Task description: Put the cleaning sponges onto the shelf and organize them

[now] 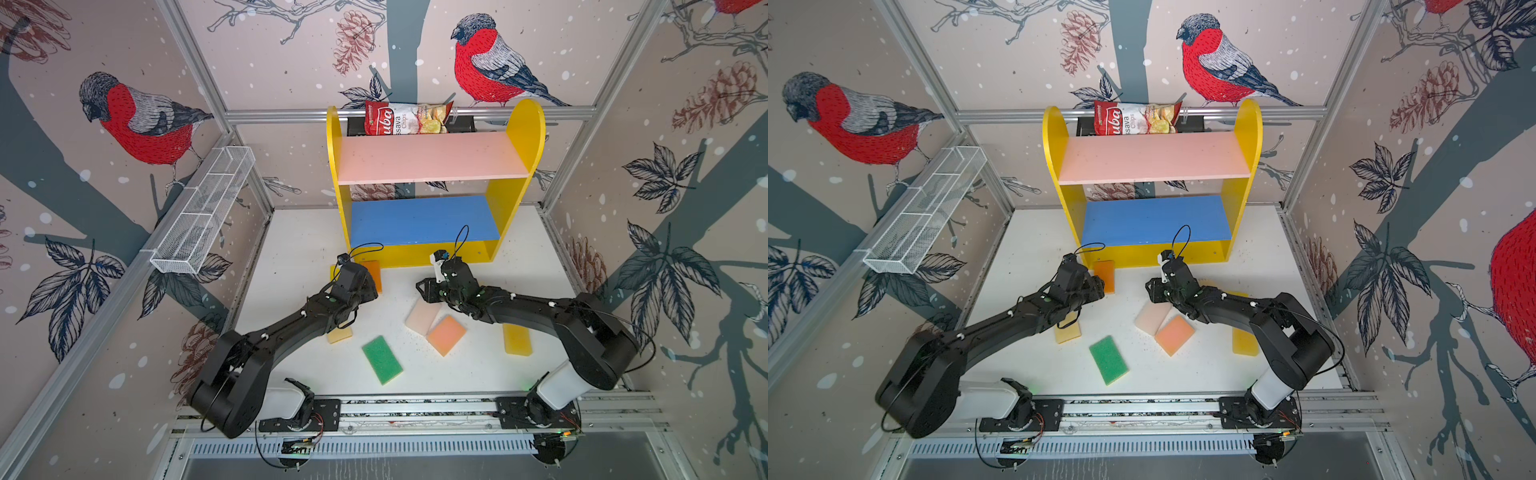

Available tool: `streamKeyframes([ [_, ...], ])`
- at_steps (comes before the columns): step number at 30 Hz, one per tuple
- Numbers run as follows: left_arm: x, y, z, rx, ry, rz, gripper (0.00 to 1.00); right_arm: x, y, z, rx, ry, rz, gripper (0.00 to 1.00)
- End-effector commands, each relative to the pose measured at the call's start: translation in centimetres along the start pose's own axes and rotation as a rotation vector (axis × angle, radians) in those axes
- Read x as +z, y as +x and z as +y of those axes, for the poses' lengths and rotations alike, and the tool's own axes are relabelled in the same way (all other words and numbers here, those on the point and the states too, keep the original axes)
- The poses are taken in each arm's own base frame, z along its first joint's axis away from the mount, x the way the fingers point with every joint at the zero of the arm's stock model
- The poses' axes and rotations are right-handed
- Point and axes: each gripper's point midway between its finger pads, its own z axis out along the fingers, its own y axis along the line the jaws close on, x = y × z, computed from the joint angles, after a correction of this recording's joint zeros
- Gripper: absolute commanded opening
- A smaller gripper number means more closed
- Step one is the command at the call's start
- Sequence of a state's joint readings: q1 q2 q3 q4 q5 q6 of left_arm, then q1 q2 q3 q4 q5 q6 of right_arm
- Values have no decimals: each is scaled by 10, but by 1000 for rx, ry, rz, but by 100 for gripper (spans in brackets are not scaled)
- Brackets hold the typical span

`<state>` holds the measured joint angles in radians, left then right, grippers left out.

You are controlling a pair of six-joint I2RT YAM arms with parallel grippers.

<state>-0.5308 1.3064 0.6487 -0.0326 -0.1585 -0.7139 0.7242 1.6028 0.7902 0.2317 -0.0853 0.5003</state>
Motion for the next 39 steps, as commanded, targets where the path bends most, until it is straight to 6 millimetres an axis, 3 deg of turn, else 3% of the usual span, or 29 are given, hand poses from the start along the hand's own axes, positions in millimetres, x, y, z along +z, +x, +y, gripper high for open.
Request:
streamKeyframes([
  [1, -8, 5, -7, -52, 47, -24, 46, 0, -6, -1, 2, -12, -20, 41],
  [4, -6, 11, -12, -48, 63, -15, 28, 0, -9, -2, 7, -18, -25, 41],
  [10, 15, 34, -21, -22, 77, 83, 24, -1, -9, -3, 19, -14, -23, 41],
  [15, 38, 50, -13, -34, 34, 133, 0, -5, -5, -6, 26, -6, -21, 41],
  [28, 81, 51, 5, -108, -36, 113, 0, -5, -8, -13, 29, 10, -16, 41],
  [34, 99, 32, 20, -124, -98, 63, 0, -4, -7, -17, 33, 17, -16, 41],
  [39, 110, 11, 13, -104, -92, 37, 0, -3, -4, -21, 37, 23, -7, 41],
])
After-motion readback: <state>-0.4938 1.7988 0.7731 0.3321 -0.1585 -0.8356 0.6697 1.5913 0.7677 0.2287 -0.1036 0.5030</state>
